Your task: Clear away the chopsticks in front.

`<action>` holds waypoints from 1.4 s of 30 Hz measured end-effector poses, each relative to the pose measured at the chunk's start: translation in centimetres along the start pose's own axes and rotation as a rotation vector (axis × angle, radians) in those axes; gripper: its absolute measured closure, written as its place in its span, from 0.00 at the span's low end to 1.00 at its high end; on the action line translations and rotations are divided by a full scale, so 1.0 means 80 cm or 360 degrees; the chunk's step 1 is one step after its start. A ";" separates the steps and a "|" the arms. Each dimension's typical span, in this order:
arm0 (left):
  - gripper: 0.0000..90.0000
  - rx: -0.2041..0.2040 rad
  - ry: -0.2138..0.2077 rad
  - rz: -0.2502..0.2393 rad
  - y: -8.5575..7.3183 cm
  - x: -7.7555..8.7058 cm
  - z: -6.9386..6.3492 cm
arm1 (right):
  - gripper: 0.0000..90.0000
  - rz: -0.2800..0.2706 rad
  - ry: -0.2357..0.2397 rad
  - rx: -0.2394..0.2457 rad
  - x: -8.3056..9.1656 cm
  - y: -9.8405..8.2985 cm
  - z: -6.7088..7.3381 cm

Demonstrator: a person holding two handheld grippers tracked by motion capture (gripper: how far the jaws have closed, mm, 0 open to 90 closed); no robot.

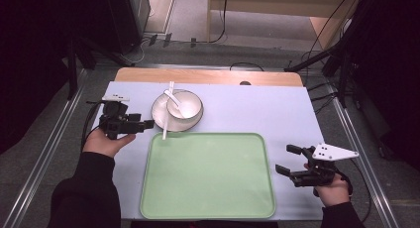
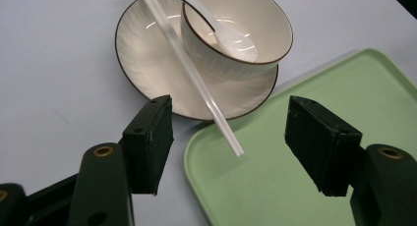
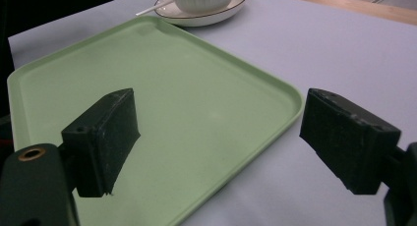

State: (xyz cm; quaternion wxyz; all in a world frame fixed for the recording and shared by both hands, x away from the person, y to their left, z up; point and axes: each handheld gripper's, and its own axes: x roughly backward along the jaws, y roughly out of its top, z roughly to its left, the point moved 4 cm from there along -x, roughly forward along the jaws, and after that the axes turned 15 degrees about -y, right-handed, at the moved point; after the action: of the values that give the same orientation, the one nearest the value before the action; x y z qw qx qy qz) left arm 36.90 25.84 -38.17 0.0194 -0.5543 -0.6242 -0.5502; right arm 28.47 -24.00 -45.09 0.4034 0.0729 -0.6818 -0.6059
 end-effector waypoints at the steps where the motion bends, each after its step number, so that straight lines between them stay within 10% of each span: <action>1: 0.40 -0.0001 0.0008 0.0003 0.003 -0.003 0.000 | 0.17 0.0001 -0.0001 -0.0002 0.000 0.000 0.000; 15: 0.67 0.0125 0.0141 0.0156 0.015 -0.071 0.035 | 0.17 0.0000 -0.0026 -0.0016 0.009 -0.005 -0.001; 26: 0.75 0.0252 0.0118 0.0105 0.015 -0.092 0.054 | 0.17 -0.0012 -0.0048 -0.0024 0.017 -0.008 0.000; 42: 0.84 0.0256 0.0189 0.0177 0.006 -0.120 0.063 | 0.17 -0.0012 -0.0054 -0.0026 0.019 -0.009 0.000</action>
State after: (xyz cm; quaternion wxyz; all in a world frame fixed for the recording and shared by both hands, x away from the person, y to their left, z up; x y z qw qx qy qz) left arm 43.93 22.90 -45.91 0.1313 -0.5513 -0.6324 -0.5281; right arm 27.16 -25.09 -45.03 0.3899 0.0620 -0.6833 -0.6141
